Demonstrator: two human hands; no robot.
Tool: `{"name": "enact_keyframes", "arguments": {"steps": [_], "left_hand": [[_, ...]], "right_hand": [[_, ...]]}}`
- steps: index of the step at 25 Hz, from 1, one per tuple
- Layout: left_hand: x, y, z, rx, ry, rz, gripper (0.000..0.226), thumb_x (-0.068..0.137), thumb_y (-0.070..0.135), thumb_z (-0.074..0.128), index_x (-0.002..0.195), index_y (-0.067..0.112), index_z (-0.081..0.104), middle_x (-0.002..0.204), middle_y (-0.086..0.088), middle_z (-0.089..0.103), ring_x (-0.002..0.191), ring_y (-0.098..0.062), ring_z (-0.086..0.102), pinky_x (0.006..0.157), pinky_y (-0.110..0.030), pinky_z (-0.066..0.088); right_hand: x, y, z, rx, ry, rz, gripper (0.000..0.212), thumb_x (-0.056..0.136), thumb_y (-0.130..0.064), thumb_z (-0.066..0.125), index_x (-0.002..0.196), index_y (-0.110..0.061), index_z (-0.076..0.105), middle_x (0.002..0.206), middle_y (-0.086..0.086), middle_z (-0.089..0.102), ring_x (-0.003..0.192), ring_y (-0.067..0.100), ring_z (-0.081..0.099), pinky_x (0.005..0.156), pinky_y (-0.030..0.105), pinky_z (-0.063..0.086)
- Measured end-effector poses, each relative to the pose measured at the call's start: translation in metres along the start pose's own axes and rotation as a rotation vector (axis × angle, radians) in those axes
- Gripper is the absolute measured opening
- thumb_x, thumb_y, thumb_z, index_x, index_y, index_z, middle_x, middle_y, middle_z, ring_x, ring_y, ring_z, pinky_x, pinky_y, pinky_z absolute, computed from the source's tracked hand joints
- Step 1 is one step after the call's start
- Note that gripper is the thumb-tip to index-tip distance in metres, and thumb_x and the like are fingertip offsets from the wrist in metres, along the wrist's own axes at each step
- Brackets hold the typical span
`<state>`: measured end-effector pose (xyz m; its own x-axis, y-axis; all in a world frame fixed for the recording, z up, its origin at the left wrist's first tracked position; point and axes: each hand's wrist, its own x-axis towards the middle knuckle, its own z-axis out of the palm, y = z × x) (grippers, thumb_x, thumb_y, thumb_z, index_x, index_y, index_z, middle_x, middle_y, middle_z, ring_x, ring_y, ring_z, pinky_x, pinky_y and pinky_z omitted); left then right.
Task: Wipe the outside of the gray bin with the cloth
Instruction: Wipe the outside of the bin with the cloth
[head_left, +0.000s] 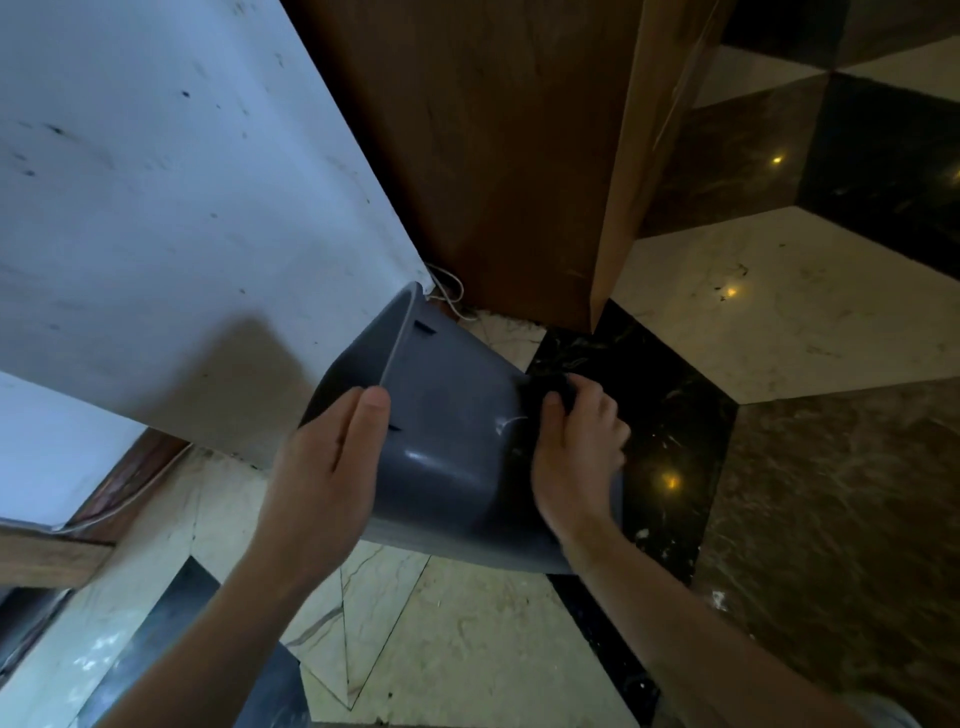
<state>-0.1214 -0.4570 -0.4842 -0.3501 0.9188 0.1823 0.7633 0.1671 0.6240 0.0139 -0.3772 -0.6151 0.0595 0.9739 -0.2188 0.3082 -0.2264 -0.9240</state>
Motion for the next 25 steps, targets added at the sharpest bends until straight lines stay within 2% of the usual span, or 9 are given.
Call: {"name": "enact_keyframes", "arguments": {"steps": [4,8,10,12,15,18,21,23,25], "left_hand": [[0.0,0.008,0.009,0.02,-0.004,0.038,0.047,0.102,0.014,0.04,0.056,0.025,0.035,0.044,0.013,0.048,0.036,-0.001,0.041,0.035,-0.006,0.028],[-0.001,0.003,0.008,0.012,-0.013,0.04,0.042,0.1,0.024,0.039,0.059,0.028,0.04,0.053,0.01,0.053,0.041,-0.001,0.046,0.036,-0.006,0.029],[0.003,-0.003,0.001,0.019,0.019,0.008,0.046,0.102,0.024,0.039,0.056,0.028,0.036,0.047,0.007,0.045,0.038,-0.002,0.04,0.036,-0.009,0.027],[0.01,-0.012,-0.005,0.033,0.063,-0.039,0.047,0.103,0.023,0.039,0.057,0.025,0.032,0.045,0.012,0.042,0.04,-0.002,0.037,0.041,-0.02,0.03],[0.01,-0.014,-0.003,0.095,0.012,-0.011,0.045,0.103,0.019,0.039,0.058,0.023,0.035,0.049,0.017,0.047,0.043,-0.001,0.043,0.039,-0.009,0.03],[0.007,-0.009,0.006,0.186,-0.027,0.103,0.04,0.099,0.026,0.039,0.059,0.021,0.039,0.044,0.006,0.043,0.047,-0.004,0.048,0.038,-0.008,0.031],[0.007,-0.006,0.012,0.235,-0.036,0.12,0.039,0.097,0.03,0.035,0.061,0.018,0.042,0.041,0.011,0.029,0.054,-0.004,0.053,0.04,-0.008,0.034],[0.005,-0.001,0.017,0.266,-0.046,0.169,0.038,0.097,0.034,0.033,0.06,0.024,0.035,0.04,0.01,0.029,0.058,-0.007,0.054,0.043,-0.01,0.036],[0.002,0.003,0.018,0.265,-0.036,0.161,0.037,0.095,0.037,0.033,0.06,0.025,0.033,0.039,0.002,0.032,0.058,-0.012,0.055,0.042,-0.013,0.036]], "right_hand": [[-0.04,-0.068,0.015,0.097,-0.049,-0.309,0.026,0.099,-0.044,0.031,0.119,-0.032,0.044,0.127,-0.003,0.048,0.118,0.02,0.039,0.1,0.044,0.034],[-0.053,-0.057,0.019,-0.052,-0.056,-0.59,0.024,0.099,-0.044,0.036,0.12,-0.035,0.042,0.132,-0.006,0.046,0.121,0.018,0.04,0.097,0.036,0.033],[-0.043,-0.027,0.018,-0.137,-0.049,-0.563,0.024,0.097,-0.044,0.037,0.119,-0.035,0.043,0.132,-0.005,0.047,0.121,0.02,0.041,0.098,0.038,0.033],[-0.024,0.012,0.013,-0.202,-0.028,-0.425,0.024,0.096,-0.045,0.035,0.117,-0.036,0.043,0.13,-0.005,0.048,0.119,0.019,0.041,0.096,0.038,0.034],[-0.002,0.075,0.005,-0.247,-0.065,-0.099,0.025,0.098,-0.038,0.037,0.118,-0.026,0.045,0.121,0.002,0.047,0.114,0.026,0.043,0.092,0.039,0.035],[-0.008,0.094,0.011,-0.047,-0.057,0.093,0.02,0.1,-0.026,0.044,0.117,-0.016,0.047,0.115,0.006,0.046,0.112,0.033,0.044,0.089,0.037,0.032],[-0.006,0.053,0.016,0.029,-0.036,0.023,0.019,0.1,-0.028,0.043,0.117,-0.02,0.047,0.116,0.002,0.045,0.111,0.024,0.041,0.093,0.035,0.032],[-0.008,0.01,0.015,0.04,-0.046,-0.127,0.023,0.1,-0.032,0.041,0.119,-0.022,0.048,0.12,0.001,0.045,0.11,0.021,0.041,0.097,0.044,0.038],[-0.022,-0.036,0.015,0.067,-0.034,-0.331,0.024,0.098,-0.039,0.038,0.118,-0.027,0.046,0.12,-0.004,0.043,0.108,0.02,0.042,0.093,0.048,0.042]]}}
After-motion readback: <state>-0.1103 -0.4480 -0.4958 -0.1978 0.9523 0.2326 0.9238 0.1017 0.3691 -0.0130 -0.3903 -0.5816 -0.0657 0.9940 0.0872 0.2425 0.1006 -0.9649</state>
